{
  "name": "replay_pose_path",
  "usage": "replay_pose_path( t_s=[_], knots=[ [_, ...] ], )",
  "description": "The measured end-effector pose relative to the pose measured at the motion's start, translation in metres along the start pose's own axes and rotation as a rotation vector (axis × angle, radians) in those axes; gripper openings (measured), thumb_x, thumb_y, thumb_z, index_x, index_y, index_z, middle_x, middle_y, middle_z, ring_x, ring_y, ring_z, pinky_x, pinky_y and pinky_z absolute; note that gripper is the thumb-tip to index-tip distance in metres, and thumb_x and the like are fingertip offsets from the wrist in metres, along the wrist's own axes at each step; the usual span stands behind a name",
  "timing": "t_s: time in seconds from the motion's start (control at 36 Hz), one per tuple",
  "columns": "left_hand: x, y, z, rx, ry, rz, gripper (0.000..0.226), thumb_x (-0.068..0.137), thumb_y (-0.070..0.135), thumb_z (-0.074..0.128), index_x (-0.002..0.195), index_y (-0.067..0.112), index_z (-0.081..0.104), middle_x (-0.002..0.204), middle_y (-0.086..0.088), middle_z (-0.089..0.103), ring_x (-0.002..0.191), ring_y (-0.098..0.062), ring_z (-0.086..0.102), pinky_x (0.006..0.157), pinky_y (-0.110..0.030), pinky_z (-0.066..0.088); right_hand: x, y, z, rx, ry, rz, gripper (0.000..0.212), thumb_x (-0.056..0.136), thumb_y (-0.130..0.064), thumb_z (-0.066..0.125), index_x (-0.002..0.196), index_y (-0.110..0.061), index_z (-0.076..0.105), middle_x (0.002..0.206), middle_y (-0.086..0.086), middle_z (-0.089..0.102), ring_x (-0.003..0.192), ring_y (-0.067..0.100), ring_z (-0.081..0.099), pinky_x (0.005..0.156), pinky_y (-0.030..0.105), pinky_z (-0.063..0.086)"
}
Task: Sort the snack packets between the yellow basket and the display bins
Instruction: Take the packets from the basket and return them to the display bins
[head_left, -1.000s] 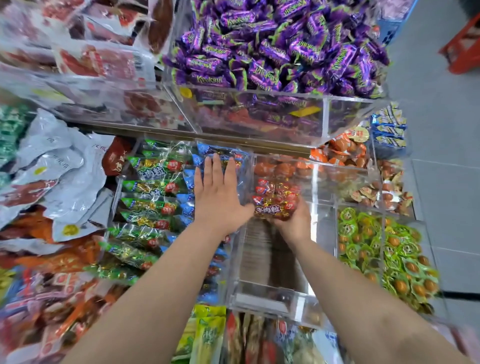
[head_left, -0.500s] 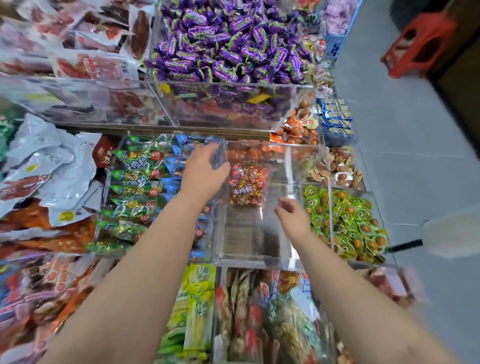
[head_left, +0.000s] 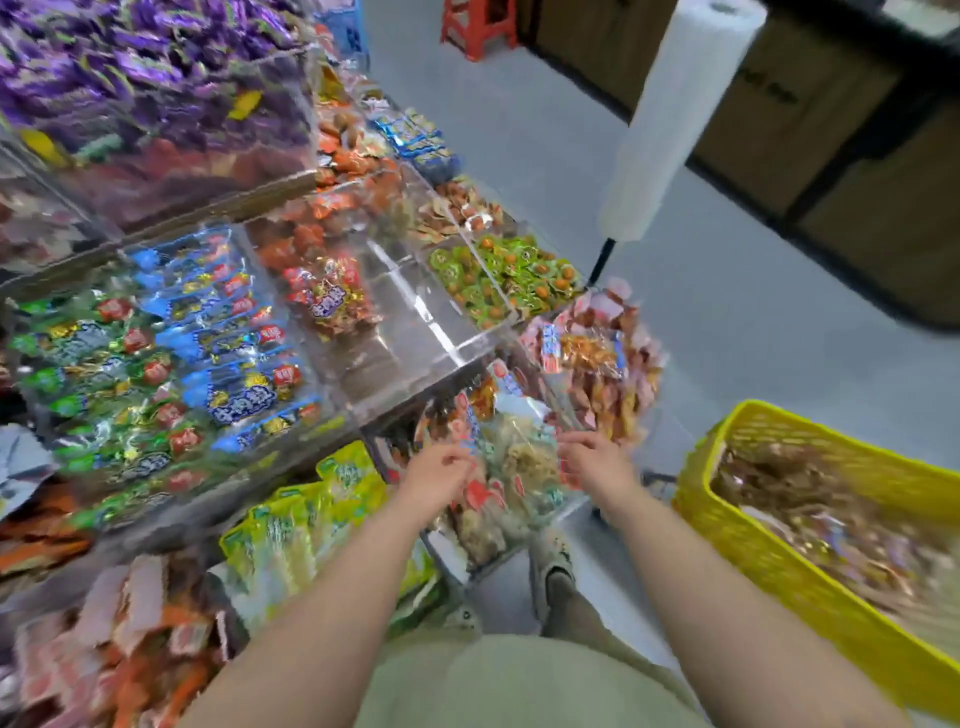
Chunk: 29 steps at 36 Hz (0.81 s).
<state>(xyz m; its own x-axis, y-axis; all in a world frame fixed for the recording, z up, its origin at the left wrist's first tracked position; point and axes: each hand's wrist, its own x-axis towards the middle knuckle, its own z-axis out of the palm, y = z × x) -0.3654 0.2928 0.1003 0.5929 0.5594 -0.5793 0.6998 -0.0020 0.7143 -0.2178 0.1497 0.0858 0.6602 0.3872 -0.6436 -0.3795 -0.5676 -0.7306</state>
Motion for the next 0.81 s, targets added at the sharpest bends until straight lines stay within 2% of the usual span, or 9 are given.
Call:
replay_pose_path(
  t_s=[0.06, 0.08, 0.14, 0.22, 0.31, 0.44, 0.58, 0.67, 0.81],
  knots=[
    [-0.008, -0.028, 0.021, 0.092, -0.082, -0.062, 0.032, 0.095, 0.007, 0.049, 0.065, 0.018, 0.054, 0.061, -0.002, 0.053, 0.053, -0.012, 0.048, 0.051, -0.018, 0.038, -0.02, 0.048, -0.02, -0.005, 0.043, 0.129, 0.022, 0.091, -0.006, 0.049, 0.069, -0.011, 0.052, 0.059, 0.009, 0.044, 0.045, 0.012, 0.041, 0.043, 0.019, 0.03],
    [-0.012, -0.041, 0.031, 0.11, -0.127, -0.109, 0.033, 0.096, 0.008, 0.047, 0.064, 0.017, 0.051, 0.06, -0.003, 0.052, 0.049, -0.011, 0.047, 0.048, -0.02, 0.036, -0.032, 0.072, -0.03, 0.023, 0.082, 0.208, 0.028, 0.092, -0.005, 0.046, 0.065, -0.012, 0.046, 0.056, 0.008, 0.04, 0.039, 0.01, 0.04, 0.039, 0.015, 0.027],
    [-0.02, -0.067, 0.05, 0.077, -0.186, -0.237, 0.032, 0.097, 0.009, 0.044, 0.066, 0.014, 0.048, 0.064, -0.007, 0.049, 0.04, -0.008, 0.046, 0.043, -0.019, 0.034, -0.058, 0.121, -0.049, 0.095, 0.139, 0.368, 0.03, 0.093, -0.004, 0.044, 0.065, -0.013, 0.044, 0.058, 0.007, 0.041, 0.043, 0.012, 0.042, 0.04, 0.015, 0.028],
    [-0.032, -0.093, 0.071, -0.008, -0.227, -0.457, 0.019, 0.099, 0.019, 0.043, 0.081, 0.017, 0.048, 0.067, -0.005, 0.052, 0.047, -0.013, 0.046, 0.045, -0.016, 0.033, -0.099, 0.184, -0.071, 0.165, 0.169, 0.552, 0.022, 0.094, -0.011, 0.047, 0.072, -0.011, 0.048, 0.065, 0.006, 0.049, 0.054, 0.014, 0.047, 0.05, 0.02, 0.033],
    [-0.037, -0.106, 0.085, 0.011, -0.234, -0.555, 0.013, 0.098, 0.019, 0.048, 0.087, 0.014, 0.052, 0.071, -0.006, 0.057, 0.054, -0.018, 0.047, 0.052, -0.022, 0.037, -0.137, 0.235, -0.094, 0.24, 0.24, 0.643, 0.013, 0.093, -0.014, 0.051, 0.08, -0.011, 0.051, 0.073, 0.006, 0.053, 0.06, 0.016, 0.052, 0.055, 0.023, 0.034],
    [-0.041, -0.099, 0.12, 0.1, -0.224, -0.557, 0.014, 0.095, 0.017, 0.049, 0.103, 0.008, 0.055, 0.081, -0.01, 0.059, 0.061, -0.021, 0.052, 0.058, -0.026, 0.042, -0.182, 0.299, -0.131, 0.367, 0.301, 0.747, 0.017, 0.092, -0.011, 0.052, 0.075, -0.011, 0.048, 0.062, 0.005, 0.047, 0.05, 0.016, 0.044, 0.047, 0.02, 0.035],
    [-0.05, -0.07, 0.177, 0.231, -0.259, -0.483, 0.014, 0.098, 0.016, 0.045, 0.102, 0.006, 0.054, 0.078, -0.009, 0.058, 0.064, -0.021, 0.051, 0.062, -0.026, 0.041, -0.199, 0.333, -0.178, 0.523, 0.381, 0.754, 0.017, 0.094, -0.014, 0.05, 0.078, -0.012, 0.05, 0.071, 0.005, 0.052, 0.06, 0.016, 0.052, 0.053, 0.024, 0.038],
    [-0.055, -0.057, 0.212, 0.234, -0.293, -0.431, 0.014, 0.098, 0.018, 0.044, 0.106, 0.009, 0.053, 0.082, -0.009, 0.056, 0.068, -0.021, 0.05, 0.063, -0.026, 0.04, -0.201, 0.341, -0.215, 0.535, 0.392, 0.725, 0.018, 0.092, -0.015, 0.051, 0.074, -0.016, 0.05, 0.068, 0.002, 0.052, 0.059, 0.013, 0.053, 0.055, 0.022, 0.038],
    [-0.06, -0.041, 0.269, 0.224, -0.334, -0.359, 0.015, 0.097, 0.014, 0.045, 0.109, 0.008, 0.053, 0.079, -0.01, 0.056, 0.064, -0.021, 0.052, 0.059, -0.027, 0.04, -0.2, 0.352, -0.269, 0.57, 0.455, 0.689, 0.015, 0.094, -0.019, 0.05, 0.08, -0.015, 0.052, 0.076, 0.002, 0.055, 0.066, 0.013, 0.055, 0.061, 0.025, 0.042]
  ],
)
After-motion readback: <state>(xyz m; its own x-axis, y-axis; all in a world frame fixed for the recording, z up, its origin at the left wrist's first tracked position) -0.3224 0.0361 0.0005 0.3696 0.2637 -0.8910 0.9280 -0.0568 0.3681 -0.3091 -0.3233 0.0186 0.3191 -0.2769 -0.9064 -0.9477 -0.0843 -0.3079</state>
